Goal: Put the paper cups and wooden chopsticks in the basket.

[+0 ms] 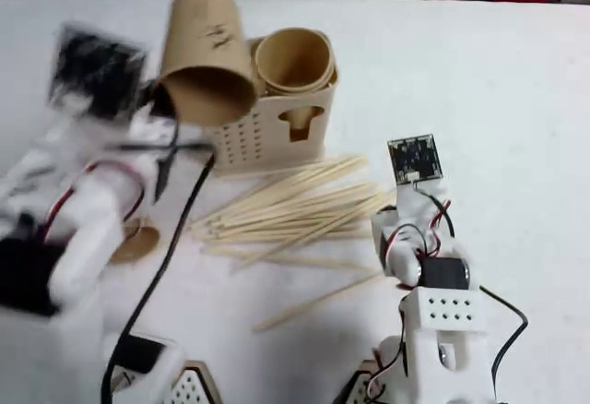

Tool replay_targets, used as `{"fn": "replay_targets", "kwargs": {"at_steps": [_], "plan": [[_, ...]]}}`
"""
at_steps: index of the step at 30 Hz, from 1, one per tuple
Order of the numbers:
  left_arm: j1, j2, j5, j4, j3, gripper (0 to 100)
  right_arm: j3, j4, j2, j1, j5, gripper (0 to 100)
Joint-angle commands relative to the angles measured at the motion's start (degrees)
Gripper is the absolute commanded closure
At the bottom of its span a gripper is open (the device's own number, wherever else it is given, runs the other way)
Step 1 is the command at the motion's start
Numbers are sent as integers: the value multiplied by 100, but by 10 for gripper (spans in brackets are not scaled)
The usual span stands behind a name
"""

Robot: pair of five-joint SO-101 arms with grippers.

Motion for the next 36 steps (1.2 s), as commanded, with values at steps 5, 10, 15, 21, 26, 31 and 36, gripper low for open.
{"fn": "replay_targets", "kwargs": {"at_steps": [5, 10, 15, 21, 26, 31, 36], "plan": [[1077, 1903, 35, 677, -2057, 977, -26, -110, -110, 48, -53, 974], [1218, 3046, 26, 1363, -3174, 977, -26, -110, -110, 48, -53, 974], [1191, 3934, 18, 2075, -4123, 975, -26, -110, -110, 48, -53, 974], [1068, 4435, 53, 2127, -4695, 853, -26, -110, -110, 40, -53, 974], [945, 4655, 62, 1908, -5002, 801, -26, -110, -110, 40, -53, 974], [673, 4954, 62, 1292, -5213, 801, -26, -110, -110, 40, -53, 974], [532, 5288, 70, 615, -5196, 801, -26, -110, -110, 40, -53, 974]]}}
